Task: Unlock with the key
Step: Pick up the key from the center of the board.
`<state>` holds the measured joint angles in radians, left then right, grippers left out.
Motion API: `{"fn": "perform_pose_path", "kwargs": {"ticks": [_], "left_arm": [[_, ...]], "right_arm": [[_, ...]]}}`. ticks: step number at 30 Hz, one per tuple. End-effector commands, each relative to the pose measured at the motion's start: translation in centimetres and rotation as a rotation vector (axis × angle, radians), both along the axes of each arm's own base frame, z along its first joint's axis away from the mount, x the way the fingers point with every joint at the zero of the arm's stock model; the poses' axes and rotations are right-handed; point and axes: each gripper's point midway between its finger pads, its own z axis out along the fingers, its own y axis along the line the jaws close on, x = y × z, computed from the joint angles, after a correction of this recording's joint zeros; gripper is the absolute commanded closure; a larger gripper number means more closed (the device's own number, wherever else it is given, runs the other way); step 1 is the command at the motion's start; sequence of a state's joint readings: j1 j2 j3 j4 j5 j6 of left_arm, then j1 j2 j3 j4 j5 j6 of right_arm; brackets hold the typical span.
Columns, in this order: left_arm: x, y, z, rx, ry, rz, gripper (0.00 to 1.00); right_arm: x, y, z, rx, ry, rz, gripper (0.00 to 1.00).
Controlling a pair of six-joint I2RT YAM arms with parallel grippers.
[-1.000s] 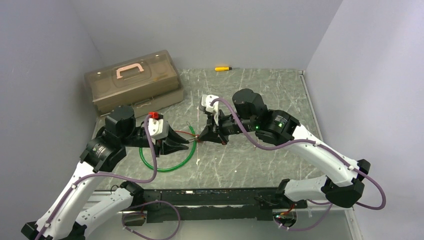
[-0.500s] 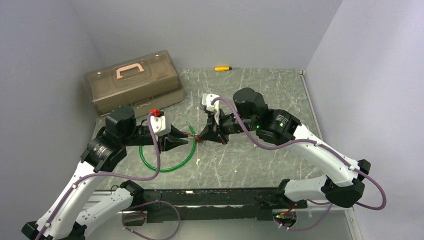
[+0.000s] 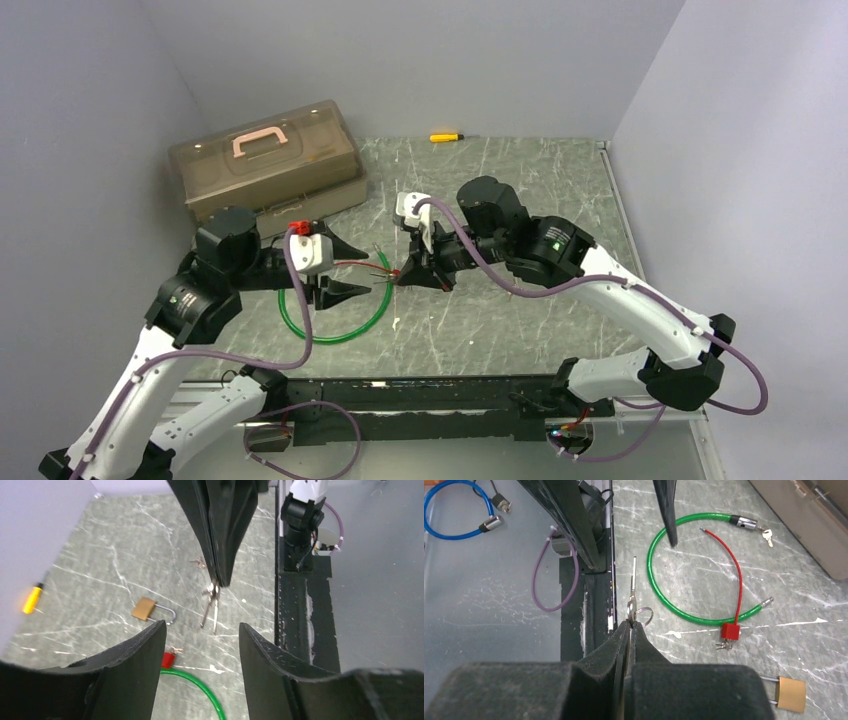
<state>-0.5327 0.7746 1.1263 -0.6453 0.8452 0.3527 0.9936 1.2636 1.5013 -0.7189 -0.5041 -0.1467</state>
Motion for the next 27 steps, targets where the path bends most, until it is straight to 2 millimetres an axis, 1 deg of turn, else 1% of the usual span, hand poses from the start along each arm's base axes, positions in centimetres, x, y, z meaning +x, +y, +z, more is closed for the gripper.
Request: {"fn": "perform_pose_path", "kwargs": {"ticks": [1,4,8,14,16,19,23,26,27], "left_arm": [[-0.7,0.4,3.0,-0.018,-0.103,-0.027,0.4],[-0.8,0.2,2.6,-0.023,-0.077,-0.045,0.41],[-0.9,-0.2,1.5,-0.02,-0.031,-0.065,0.42],[0.1,-0.2,0.5,-0.003,-0.019,-0.027,0.44],[0.4,-0.4,0.9,-0.016,-0.028,-0.021,0.5],[0.1,-0.6,1.4,-0.032,-0.019,-0.038,0.59],[-0.4,-0.8,1.4,-0.039,-0.001,-0.069,0.72],[-0.6,-0.8,1.2,-0.04,0.007,-0.079,0.88],[-0.7,-0.8,1.2,-0.041,0.008,-0.083,0.91]], "right_arm": [[-0.3,0.2,1.1,0.006,-0.031,0.026,1.0],[-0.5,0.4,1.5,0.013,-0.039,0.032,1.0],[-0.6,0.6,2.0,0.021,-0.051,0.033,1.0],[-0.8,0.8,2.3,0.028,-0.064,0.041,1.0],[-0.8,0.9,2.3,0.028,-0.066,0.043,1.0],[-0.9,0.9,2.3,0.028,-0.068,0.046,1.0],[-0.8,0.9,2.5,0.035,-0.074,0.042,1.0],[-0.8,0.9,2.6,0.041,-0.079,0.04,1.0],[-0.8,0.9,2.6,0.044,-0.081,0.039,1.0]]}}
